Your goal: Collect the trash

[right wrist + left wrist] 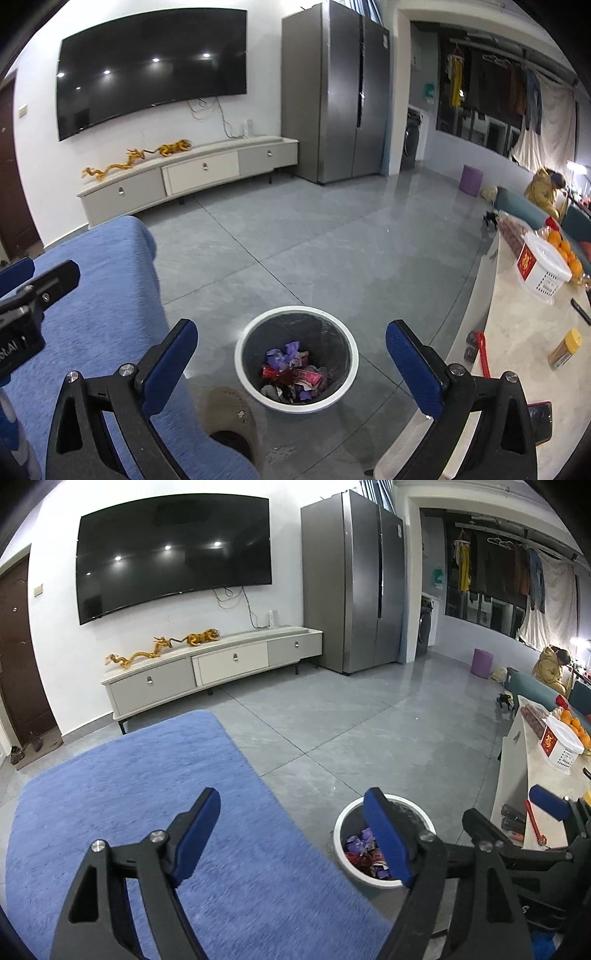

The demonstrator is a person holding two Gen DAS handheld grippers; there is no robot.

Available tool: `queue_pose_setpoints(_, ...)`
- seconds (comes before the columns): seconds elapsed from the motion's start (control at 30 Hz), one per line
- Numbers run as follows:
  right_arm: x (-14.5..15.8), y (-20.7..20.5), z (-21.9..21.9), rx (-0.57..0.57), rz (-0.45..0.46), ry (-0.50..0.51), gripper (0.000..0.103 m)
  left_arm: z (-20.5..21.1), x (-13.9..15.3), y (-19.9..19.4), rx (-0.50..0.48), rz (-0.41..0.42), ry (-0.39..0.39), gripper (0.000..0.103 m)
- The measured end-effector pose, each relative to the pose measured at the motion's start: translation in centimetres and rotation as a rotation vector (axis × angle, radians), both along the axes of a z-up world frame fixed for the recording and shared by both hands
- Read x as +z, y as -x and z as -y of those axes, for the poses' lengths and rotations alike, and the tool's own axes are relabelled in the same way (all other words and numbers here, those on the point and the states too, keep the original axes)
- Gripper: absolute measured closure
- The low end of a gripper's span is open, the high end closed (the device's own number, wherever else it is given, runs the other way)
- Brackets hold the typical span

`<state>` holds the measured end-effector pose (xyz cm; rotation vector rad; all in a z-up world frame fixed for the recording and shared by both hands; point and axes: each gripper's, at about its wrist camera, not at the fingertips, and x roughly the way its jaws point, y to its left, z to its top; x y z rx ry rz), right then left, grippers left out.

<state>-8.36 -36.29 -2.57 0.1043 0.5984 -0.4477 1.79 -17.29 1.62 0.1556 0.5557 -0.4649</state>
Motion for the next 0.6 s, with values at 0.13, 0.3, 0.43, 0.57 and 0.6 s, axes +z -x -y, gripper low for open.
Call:
queue_pose_setpoints(0.13, 0.5, 1.1, -1.6, 0.018, 0.027, 0.024, 0.000, -1.8, 0.1, 1.3, 0.013, 0.008, 0.011, 0.024)
queue_pose_setpoints(0.3, 0.5, 2.4, -4.0, 0.034, 0.055, 0.063, 0.000, -4.1, -0.3, 2.7, 0.039, 0.016, 0.014, 0.024)
queue_pose_setpoints(0.43, 0.4, 2.8, -5.7, 0.059, 0.067, 0.090, 0.000, -6.1, -1.1, 3.2, 0.089, 0.017, 0.006, 0.024)
queue_pose_setpoints(0.57, 0.3, 3.0, -6.9, 0.070, 0.084, 0.109, 0.000, -7.9, -1.6, 3.1, 0.150, 0.015, -0.002, 0.023)
queue_pose_setpoints(0.6, 0.3, 3.1, -7.2, 0.071, 0.090, 0.115, 0.000, -8.3, -1.7, 3.1, 0.161, 0.016, -0.003, 0.023)
